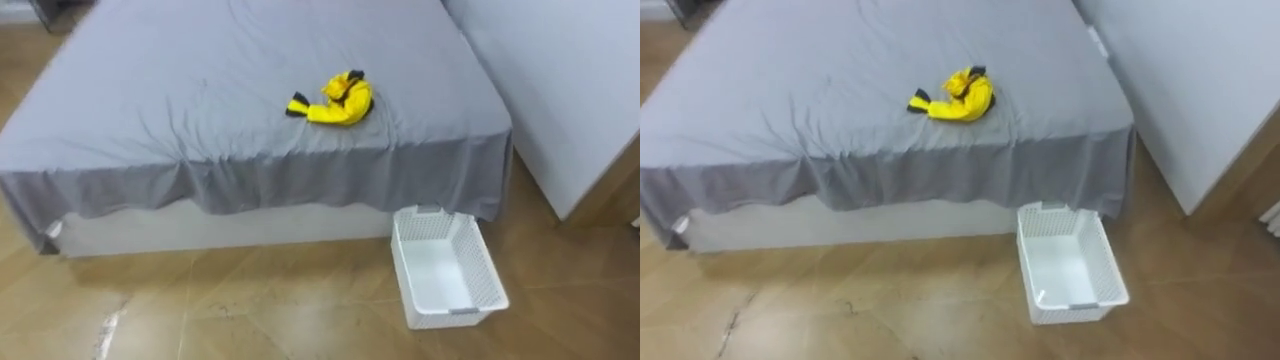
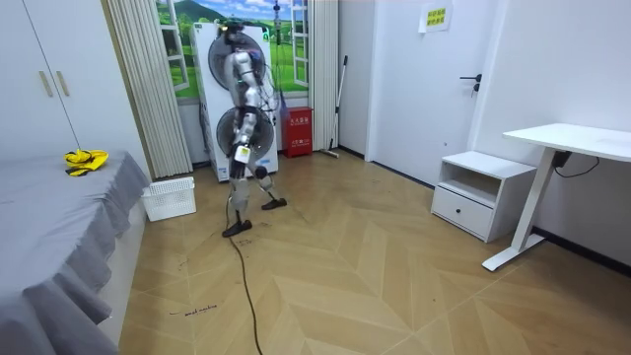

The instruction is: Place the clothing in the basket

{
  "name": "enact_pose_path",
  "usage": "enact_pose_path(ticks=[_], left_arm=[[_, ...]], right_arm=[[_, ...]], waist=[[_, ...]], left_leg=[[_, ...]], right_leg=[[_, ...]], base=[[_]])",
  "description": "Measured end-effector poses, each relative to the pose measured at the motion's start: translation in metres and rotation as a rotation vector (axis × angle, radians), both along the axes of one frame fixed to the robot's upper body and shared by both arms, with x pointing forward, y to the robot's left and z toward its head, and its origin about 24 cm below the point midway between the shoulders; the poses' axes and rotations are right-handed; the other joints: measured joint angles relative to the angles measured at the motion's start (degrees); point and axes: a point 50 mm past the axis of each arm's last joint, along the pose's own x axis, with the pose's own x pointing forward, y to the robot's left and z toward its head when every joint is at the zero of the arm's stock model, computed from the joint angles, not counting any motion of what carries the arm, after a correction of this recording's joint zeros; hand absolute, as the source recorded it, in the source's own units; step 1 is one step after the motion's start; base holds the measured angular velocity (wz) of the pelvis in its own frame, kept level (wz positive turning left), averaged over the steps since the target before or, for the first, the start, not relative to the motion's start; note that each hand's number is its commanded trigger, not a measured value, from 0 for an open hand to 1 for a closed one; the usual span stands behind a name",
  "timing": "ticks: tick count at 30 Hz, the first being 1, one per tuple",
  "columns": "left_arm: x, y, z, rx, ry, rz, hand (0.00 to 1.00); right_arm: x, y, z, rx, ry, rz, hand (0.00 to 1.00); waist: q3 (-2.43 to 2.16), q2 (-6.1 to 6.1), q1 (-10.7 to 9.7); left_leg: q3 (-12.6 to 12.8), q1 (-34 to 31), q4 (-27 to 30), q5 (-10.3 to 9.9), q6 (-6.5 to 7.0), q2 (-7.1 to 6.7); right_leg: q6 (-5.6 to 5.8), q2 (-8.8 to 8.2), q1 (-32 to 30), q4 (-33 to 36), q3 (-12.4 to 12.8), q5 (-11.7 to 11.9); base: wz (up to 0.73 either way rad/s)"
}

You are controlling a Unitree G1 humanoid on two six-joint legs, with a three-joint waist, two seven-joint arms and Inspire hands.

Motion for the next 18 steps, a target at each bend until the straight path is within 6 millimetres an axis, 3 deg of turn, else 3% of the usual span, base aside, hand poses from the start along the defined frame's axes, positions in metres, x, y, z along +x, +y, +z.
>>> enact_pose_path(ticks=[1, 2, 3, 4, 5, 6, 7, 8, 9, 10, 11, 12, 13, 14, 15, 16, 17, 18], left_arm=[[0.003, 0.001, 0.000, -0.002, -0.006, -0.009, 0.00], [0.001, 0.004, 0.000, 0.002, 0.000, -0.009, 0.00], [-0.006, 0.006, 0.000, 0.008, 0.017, -0.006, 0.00], [-0.010, 0.006, -0.001, 0.010, 0.032, -0.011, 0.00], [-0.012, 0.006, -0.002, 0.013, 0.041, -0.022, 0.00], [-0.014, 0.004, -0.002, 0.019, 0.054, -0.051, 0.00], [-0.008, 0.003, -0.002, 0.032, 0.051, -0.089, 0.00], [-0.006, 0.002, -0.002, 0.039, 0.051, -0.106, 0.00], [-0.003, -0.001, -0.002, 0.046, 0.050, -0.135, 0.00], [0.003, -0.003, -0.001, 0.055, 0.041, -0.171, 0.00], [0.005, -0.004, -0.001, 0.061, 0.038, -0.193, 0.00], [0.007, -0.006, -0.001, 0.063, 0.037, -0.217, 0.00], [0.009, -0.008, -0.001, 0.061, 0.037, -0.248, 0.00], [0.009, -0.009, -0.001, 0.059, 0.038, -0.261, 0.00], [0.008, -0.014, -0.002, 0.048, 0.045, -0.279, 0.00], [0.007, -0.016, -0.003, 0.046, 0.050, -0.302, 0.00], [0.006, -0.017, -0.003, 0.048, 0.054, -0.314, 0.00], [0.003, -0.019, -0.004, 0.038, 0.063, -0.319, 0.00]], right_arm=[[0.002, 0.000, 0.000, -0.001, -0.009, -0.011, 0.00], [0.003, 0.001, 0.000, 0.003, -0.017, -0.011, 0.00], [0.006, 0.004, 0.001, 0.008, -0.039, -0.009, 0.00], [0.014, 0.006, 0.002, 0.008, -0.076, -0.010, 0.00], [0.017, 0.006, 0.003, 0.003, -0.090, -0.009, 0.00], [0.020, 0.005, 0.005, -0.003, -0.112, -0.007, 0.00], [0.033, 0.007, 0.008, -0.001, -0.158, 0.006, 0.00], [0.038, 0.008, 0.010, 0.001, -0.181, 0.014, 0.00], [0.051, 0.009, 0.015, 0.005, -0.231, 0.024, 0.00], [0.063, 0.013, 0.020, 0.011, -0.284, 0.044, 0.00], [0.069, 0.015, 0.022, 0.014, -0.310, 0.051, 0.00], [0.078, 0.020, 0.027, 0.023, -0.352, 0.065, 0.00], [0.082, 0.023, 0.029, 0.029, -0.374, 0.080, 0.00], [0.083, 0.024, 0.030, 0.031, -0.381, 0.083, 0.00], [0.083, 0.023, 0.030, 0.030, -0.388, 0.072, 0.00], [0.082, 0.023, 0.030, 0.033, -0.390, 0.041, 0.00], [0.084, 0.023, 0.031, 0.037, -0.400, 0.030, 0.00], [0.092, 0.022, 0.034, 0.044, -0.431, 0.010, 0.00]], waist=[[0.58, -0.24, 0.36], [0.79, -0.58, 0.81], [0.85, -0.83, 2.11], [1.33, -0.93, 2.05], [1.13, -0.29, 2.14], [0.89, 0.81, 1.95], [1.25, 0.52, 2.16], [1.37, 0.67, 2.35], [1.58, 1.53, 2.39], [1.87, 2.29, 2.28], [2.08, 2.61, 2.24], [2.30, 3.04, 1.95], [2.23, 2.94, 1.18], [2.15, 2.88, 0.73], [1.96, 3.41, 0.12], [1.30, 3.42, 0.34], [1.05, 3.56, 0.68], [0.13, 5.04, 1.98]], left_leg=[[0.35, -0.42, 4.07, -3.71, 0.64, -0.75], [0.85, 0.45, 5.51, -5.37, 0.77, -0.76], [1.56, 3.21, 7.08, -8.33, 1.04, -0.69], [1.82, 6.50, 7.46, -9.92, 1.55, -0.70], [1.80, 8.64, 6.21, -10.61, 1.57, -0.87], [1.03, 13.62, 1.98, -12.69, 0.88, -0.94], [0.56, 16.92, -0.73, -13.33, 0.87, -1.18], [0.36, 18.46, -1.85, -13.45, 0.81, -1.14], [-0.61, 21.41, -3.99, -13.57, 0.58, -0.51], [-1.36, 23.57, -5.67, -13.82, 0.13, 0.47], [-1.91, 24.69, -6.38, -13.97, -0.10, 0.94], [-2.48, 27.11, -8.38, -14.20, -0.52, 1.60], [-3.65, 29.65, -9.82, -14.61, -1.24, 1.98], [-4.09, 30.60, -10.39, -14.78, -1.54, 2.10], [-4.06, 33.48, -11.46, -15.32, -2.49, 3.08], [-4.14, 35.30, -11.74, -15.61, -3.01, 3.72], [-4.14, 35.91, -11.43, -16.09, -3.86, 4.27], [-4.18, 36.64, -10.79, -17.26, -6.21, 6.66]], right_leg=[[1.45, -0.95, -0.22, 1.81, -0.32, 0.39], [2.66, -1.22, -0.23, 3.11, -0.91, 1.17], [3.69, -1.39, -0.15, 8.13, -1.15, 3.97], [3.64, -1.34, -1.18, 15.27, -1.30, 8.58], [3.53, -1.28, -2.41, 20.02, -1.55, 11.98], [3.49, -1.31, -6.50, 29.92, -3.05, 19.00], [2.65, -1.45, -11.31, 37.88, -4.19, 18.00], [1.73, -1.12, -13.91, 40.52, -4.91, 15.88], [-0.17, 0.28, -19.17, 42.84, -7.17, 11.55], [-1.05, 2.36, -24.28, 41.34, -9.15, 8.62], [-1.27, 3.43, -26.75, 38.97, -10.38, 7.74], [-1.64, 5.44, -30.33, 31.47, -11.89, 7.60], [-2.27, 6.91, -31.68, 21.15, -12.89, 8.78], [-2.62, 7.25, -31.94, 15.33, -13.50, 10.49], [-3.84, 7.88, -32.04, 8.13, -14.97, 17.52], [-5.89, 8.51, -31.67, 4.73, -16.28, 23.16], [-6.80, 9.21, -31.64, 4.67, -15.93, 25.34], [-7.57, 11.48, -30.37, 5.44, -16.39, 24.97]], base=[[0.25], [-0.27], [-0.36], [-0.26], [0.00], [-0.06], [-0.11], [-0.05], [0.07], [0.16], [0.21], [0.37], [0.47], [0.74], [0.79], [0.67], [0.14], [-0.24]])
